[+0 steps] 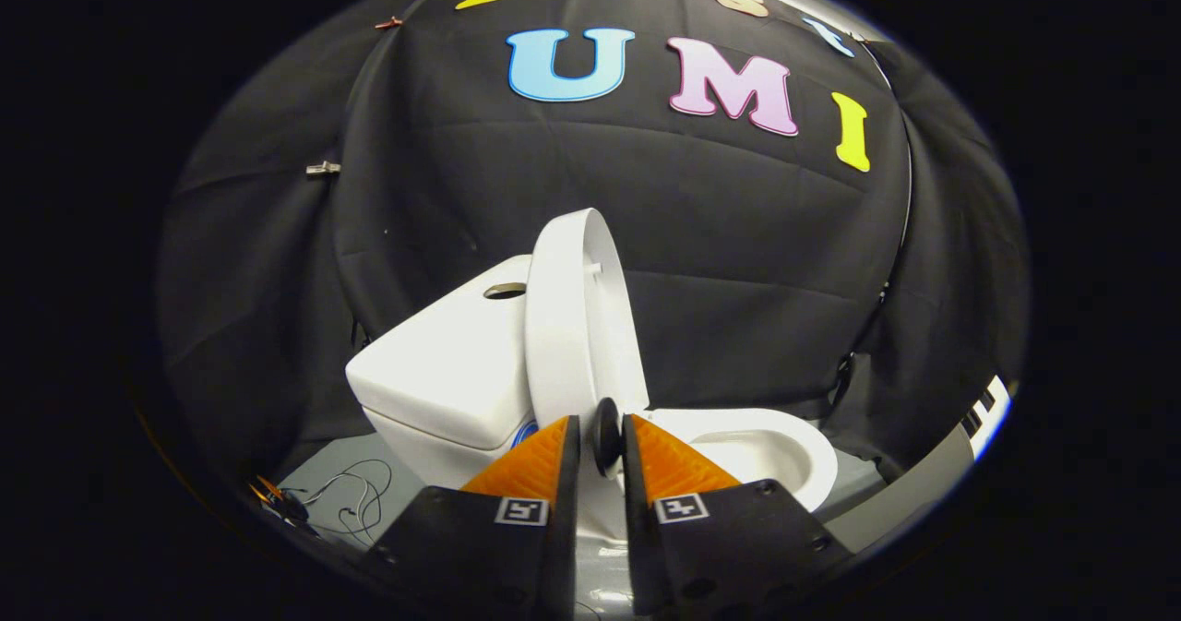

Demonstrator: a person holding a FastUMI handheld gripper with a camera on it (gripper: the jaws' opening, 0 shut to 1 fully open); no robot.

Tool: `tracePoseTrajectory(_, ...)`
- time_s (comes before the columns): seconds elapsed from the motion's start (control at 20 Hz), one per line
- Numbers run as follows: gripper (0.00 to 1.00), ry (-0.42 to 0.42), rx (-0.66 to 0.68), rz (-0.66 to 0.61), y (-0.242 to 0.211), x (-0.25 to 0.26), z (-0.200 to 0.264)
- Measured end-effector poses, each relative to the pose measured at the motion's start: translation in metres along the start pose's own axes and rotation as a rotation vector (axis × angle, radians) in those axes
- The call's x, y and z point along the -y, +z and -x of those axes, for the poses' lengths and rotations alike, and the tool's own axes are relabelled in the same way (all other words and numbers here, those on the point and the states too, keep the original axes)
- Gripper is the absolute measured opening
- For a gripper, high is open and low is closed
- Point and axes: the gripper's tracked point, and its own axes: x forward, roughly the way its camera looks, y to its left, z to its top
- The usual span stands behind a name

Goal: Open the toilet lid.

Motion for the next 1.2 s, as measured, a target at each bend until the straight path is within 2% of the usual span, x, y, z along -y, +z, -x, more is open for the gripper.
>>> tracePoseTrajectory(0.05,0.36,0.034,-0.009,-0.006,-0.002,-0.006,0.000)
tracePoseTrajectory(0.15,0.80,0.075,-0.033,-0.004,-0.007,-0.010,0.001)
tracePoseTrajectory(0.2,1.00,0.069,-0.024,0.002,-0.005,-0.007,0.006)
tracePoseTrajectory(0.7,1.00,0.195,0.064,-0.052,0.042,0.000,0.059)
tracePoseTrajectory(0.95,1.00,0.248,0.100,-0.078,0.057,0.020,0.084)
tracePoseTrajectory(1.2,1.00,0.267,0.109,-0.130,0.058,0.061,0.099)
